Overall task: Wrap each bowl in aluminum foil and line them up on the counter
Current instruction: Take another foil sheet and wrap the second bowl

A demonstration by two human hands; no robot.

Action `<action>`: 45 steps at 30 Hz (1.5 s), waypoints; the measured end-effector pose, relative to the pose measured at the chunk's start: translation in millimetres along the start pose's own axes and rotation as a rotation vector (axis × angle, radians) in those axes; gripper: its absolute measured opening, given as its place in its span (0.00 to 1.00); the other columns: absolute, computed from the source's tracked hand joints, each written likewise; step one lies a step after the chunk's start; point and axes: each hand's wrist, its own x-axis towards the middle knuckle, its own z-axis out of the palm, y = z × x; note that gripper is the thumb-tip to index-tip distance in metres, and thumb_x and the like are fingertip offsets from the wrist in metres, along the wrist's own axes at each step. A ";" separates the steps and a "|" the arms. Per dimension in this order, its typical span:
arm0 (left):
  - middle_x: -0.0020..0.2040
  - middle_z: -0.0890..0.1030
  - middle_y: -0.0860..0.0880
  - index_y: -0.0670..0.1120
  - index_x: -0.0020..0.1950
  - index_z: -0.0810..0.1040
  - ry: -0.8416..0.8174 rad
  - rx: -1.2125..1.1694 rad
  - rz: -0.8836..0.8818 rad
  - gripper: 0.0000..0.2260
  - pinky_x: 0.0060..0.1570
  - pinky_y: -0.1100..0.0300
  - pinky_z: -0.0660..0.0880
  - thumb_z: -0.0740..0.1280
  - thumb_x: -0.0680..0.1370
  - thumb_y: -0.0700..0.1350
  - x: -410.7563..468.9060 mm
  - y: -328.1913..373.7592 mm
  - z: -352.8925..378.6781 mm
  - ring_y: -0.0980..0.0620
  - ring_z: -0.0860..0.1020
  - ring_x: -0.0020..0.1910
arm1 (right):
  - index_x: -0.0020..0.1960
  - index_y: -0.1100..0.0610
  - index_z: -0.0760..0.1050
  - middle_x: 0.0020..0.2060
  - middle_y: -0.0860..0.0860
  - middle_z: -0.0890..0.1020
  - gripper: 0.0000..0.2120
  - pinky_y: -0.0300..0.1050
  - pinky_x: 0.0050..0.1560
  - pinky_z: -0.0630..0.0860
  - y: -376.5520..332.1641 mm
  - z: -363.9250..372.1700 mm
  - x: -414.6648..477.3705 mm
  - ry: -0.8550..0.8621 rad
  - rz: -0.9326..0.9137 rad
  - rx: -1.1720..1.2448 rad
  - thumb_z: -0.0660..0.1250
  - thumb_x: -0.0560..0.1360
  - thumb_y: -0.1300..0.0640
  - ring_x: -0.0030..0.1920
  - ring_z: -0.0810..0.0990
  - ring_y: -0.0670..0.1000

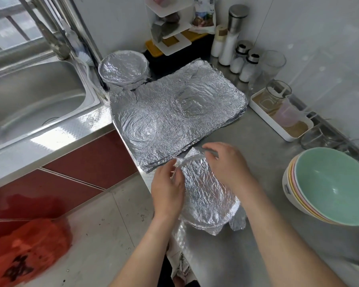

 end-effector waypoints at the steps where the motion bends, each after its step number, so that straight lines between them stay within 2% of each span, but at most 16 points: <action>1: 0.56 0.79 0.52 0.47 0.67 0.76 -0.024 0.022 0.012 0.15 0.52 0.60 0.71 0.64 0.81 0.46 6.0 1.5 1.0 0.54 0.77 0.54 | 0.57 0.57 0.79 0.53 0.52 0.82 0.12 0.50 0.56 0.75 -3.7 0.3 6.8 -0.062 0.006 -0.013 0.61 0.79 0.57 0.54 0.78 0.54; 3: 0.55 0.81 0.51 0.47 0.67 0.76 -0.045 0.027 0.021 0.15 0.53 0.58 0.73 0.64 0.81 0.46 12.6 1.9 2.5 0.53 0.78 0.54 | 0.53 0.58 0.80 0.49 0.54 0.83 0.11 0.52 0.51 0.76 -8.3 2.3 17.2 -0.161 0.036 -0.037 0.61 0.79 0.56 0.51 0.80 0.56; 6: 0.56 0.82 0.51 0.46 0.66 0.77 -0.033 0.007 0.022 0.14 0.56 0.57 0.75 0.64 0.81 0.46 12.1 2.4 4.1 0.53 0.79 0.55 | 0.61 0.55 0.79 0.57 0.52 0.82 0.13 0.51 0.59 0.75 -11.2 4.5 21.7 -0.209 0.075 0.035 0.63 0.79 0.55 0.57 0.79 0.53; 12: 0.56 0.74 0.50 0.50 0.70 0.73 -0.174 0.005 0.065 0.17 0.51 0.73 0.65 0.62 0.81 0.44 19.6 -2.1 5.4 0.55 0.72 0.53 | 0.54 0.51 0.82 0.50 0.46 0.84 0.08 0.47 0.56 0.77 -8.8 8.8 20.3 -0.212 0.044 0.128 0.67 0.77 0.57 0.51 0.81 0.46; 15: 0.65 0.68 0.49 0.51 0.71 0.73 -0.261 0.029 0.081 0.17 0.65 0.65 0.60 0.61 0.82 0.44 26.8 -6.9 7.8 0.51 0.66 0.66 | 0.49 0.51 0.82 0.45 0.46 0.84 0.06 0.48 0.53 0.78 -6.9 9.5 21.0 -0.207 0.027 0.153 0.68 0.76 0.58 0.47 0.81 0.46; 17: 0.70 0.66 0.52 0.49 0.69 0.75 -0.281 0.033 0.076 0.15 0.67 0.64 0.55 0.60 0.82 0.45 29.0 -7.2 7.7 0.53 0.62 0.72 | 0.46 0.50 0.82 0.42 0.45 0.84 0.04 0.48 0.52 0.78 -5.6 11.5 22.4 -0.201 0.016 0.185 0.70 0.74 0.58 0.45 0.81 0.44; 20: 0.60 0.78 0.51 0.47 0.63 0.78 -0.263 0.017 0.089 0.13 0.53 0.68 0.66 0.60 0.82 0.47 30.5 -6.9 7.9 0.54 0.74 0.59 | 0.44 0.49 0.82 0.40 0.43 0.84 0.03 0.47 0.50 0.79 -2.8 15.8 23.8 -0.201 0.006 0.208 0.72 0.73 0.57 0.43 0.81 0.42; 23: 0.49 0.78 0.51 0.47 0.54 0.82 -0.198 0.022 0.106 0.10 0.42 0.73 0.64 0.62 0.81 0.46 28.4 -7.4 8.4 0.57 0.73 0.47 | 0.44 0.49 0.82 0.39 0.43 0.84 0.03 0.47 0.50 0.79 -1.4 17.8 24.3 -0.195 0.005 0.210 0.72 0.73 0.57 0.43 0.81 0.43; 28: 0.38 0.82 0.53 0.49 0.42 0.84 -0.118 0.049 0.082 0.14 0.41 0.53 0.72 0.63 0.80 0.52 24.5 -9.9 9.4 0.53 0.78 0.40 | 0.44 0.50 0.82 0.40 0.44 0.84 0.03 0.48 0.51 0.79 -1.3 18.2 23.7 -0.192 -0.001 0.214 0.72 0.73 0.58 0.44 0.81 0.44; 31: 0.39 0.84 0.51 0.48 0.44 0.85 -0.080 0.039 0.083 0.15 0.42 0.49 0.75 0.62 0.79 0.55 22.1 -8.5 7.9 0.52 0.79 0.40 | 0.52 0.52 0.82 0.47 0.47 0.84 0.07 0.46 0.56 0.78 -3.3 15.6 21.9 -0.202 -0.002 0.190 0.71 0.74 0.58 0.49 0.81 0.45; 34: 0.48 0.83 0.53 0.47 0.52 0.83 -0.122 -0.014 0.082 0.12 0.47 0.58 0.73 0.62 0.82 0.50 18.7 -6.9 7.6 0.57 0.78 0.46 | 0.61 0.55 0.78 0.57 0.50 0.81 0.13 0.47 0.60 0.75 -3.4 10.7 18.8 -0.200 -0.006 0.091 0.67 0.77 0.56 0.56 0.79 0.49; 36: 0.31 0.77 0.58 0.50 0.37 0.77 -0.196 -0.088 0.029 0.16 0.34 0.60 0.67 0.60 0.83 0.50 16.3 -5.5 6.9 0.61 0.72 0.32 | 0.59 0.56 0.80 0.54 0.51 0.83 0.11 0.48 0.57 0.76 -2.9 8.8 17.6 -0.195 0.001 0.040 0.65 0.78 0.56 0.53 0.80 0.51; 38: 0.24 0.68 0.56 0.47 0.32 0.70 -0.213 -0.133 -0.012 0.19 0.28 0.64 0.58 0.59 0.83 0.49 14.3 -4.2 8.0 0.59 0.64 0.25 | 0.54 0.56 0.81 0.48 0.52 0.84 0.09 0.49 0.52 0.77 -3.0 9.6 17.0 -0.191 0.000 0.016 0.64 0.79 0.57 0.49 0.80 0.52; 42: 0.27 0.69 0.55 0.43 0.40 0.76 -0.151 -0.141 -0.044 0.17 0.29 0.62 0.58 0.57 0.84 0.49 3.7 -3.6 10.2 0.59 0.65 0.25 | 0.50 0.53 0.81 0.44 0.50 0.84 0.07 0.47 0.48 0.76 -6.4 11.8 18.3 -0.187 -0.030 -0.019 0.65 0.78 0.58 0.46 0.80 0.52; 44: 0.35 0.75 0.58 0.49 0.49 0.78 -0.127 -0.125 -0.082 0.12 0.35 0.62 0.63 0.56 0.84 0.48 -8.3 -1.2 3.9 0.63 0.69 0.30 | 0.51 0.51 0.82 0.45 0.49 0.84 0.06 0.47 0.51 0.75 -14.3 14.4 16.3 -0.228 -0.086 -0.021 0.66 0.77 0.56 0.47 0.80 0.51; 45: 0.43 0.77 0.58 0.50 0.58 0.78 -0.120 -0.101 -0.104 0.12 0.40 0.64 0.65 0.56 0.84 0.47 -14.8 -0.3 -0.7 0.64 0.72 0.36 | 0.51 0.50 0.82 0.47 0.48 0.84 0.07 0.48 0.56 0.73 -19.3 17.2 14.6 -0.254 -0.136 -0.031 0.66 0.77 0.55 0.49 0.80 0.50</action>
